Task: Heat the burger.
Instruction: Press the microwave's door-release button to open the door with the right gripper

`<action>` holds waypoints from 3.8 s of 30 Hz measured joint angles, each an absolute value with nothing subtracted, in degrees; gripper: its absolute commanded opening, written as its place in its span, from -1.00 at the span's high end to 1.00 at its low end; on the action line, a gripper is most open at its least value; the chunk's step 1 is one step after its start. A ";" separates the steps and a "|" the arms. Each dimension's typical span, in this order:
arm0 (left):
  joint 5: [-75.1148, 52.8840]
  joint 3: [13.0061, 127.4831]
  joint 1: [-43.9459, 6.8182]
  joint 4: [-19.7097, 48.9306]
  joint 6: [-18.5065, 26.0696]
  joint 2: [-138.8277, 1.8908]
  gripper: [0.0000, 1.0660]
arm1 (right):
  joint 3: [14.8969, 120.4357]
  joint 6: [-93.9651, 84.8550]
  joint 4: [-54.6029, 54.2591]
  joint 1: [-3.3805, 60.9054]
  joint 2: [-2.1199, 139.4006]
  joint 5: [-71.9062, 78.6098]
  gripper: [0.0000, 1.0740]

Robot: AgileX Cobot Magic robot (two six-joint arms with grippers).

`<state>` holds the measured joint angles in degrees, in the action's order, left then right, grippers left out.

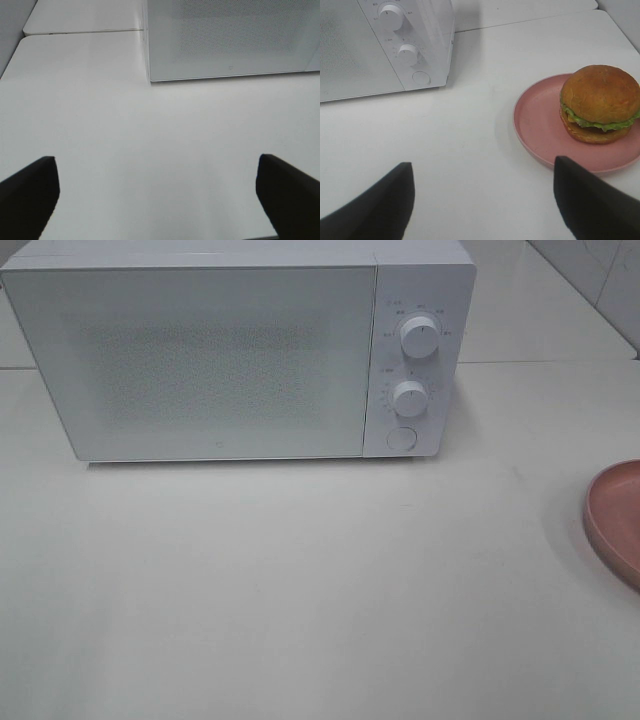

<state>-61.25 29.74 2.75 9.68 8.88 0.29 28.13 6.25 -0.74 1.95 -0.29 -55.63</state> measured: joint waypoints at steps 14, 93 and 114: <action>-61.25 29.74 2.75 9.68 8.88 0.29 -0.88 | 28.13 6.25 -0.74 1.95 -0.29 -55.63 -0.39; -61.25 29.74 2.75 9.68 8.88 0.29 -0.88 | 30.14 7.51 -0.80 1.95 59.99 7.28 -0.39; -61.25 29.74 2.75 9.68 8.88 0.29 -0.88 | 19.42 -0.97 -6.07 8.88 74.31 39.48 -0.39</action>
<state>-61.25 29.74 2.75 9.68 8.88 0.29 19.42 -0.97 -6.07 8.88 74.31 39.48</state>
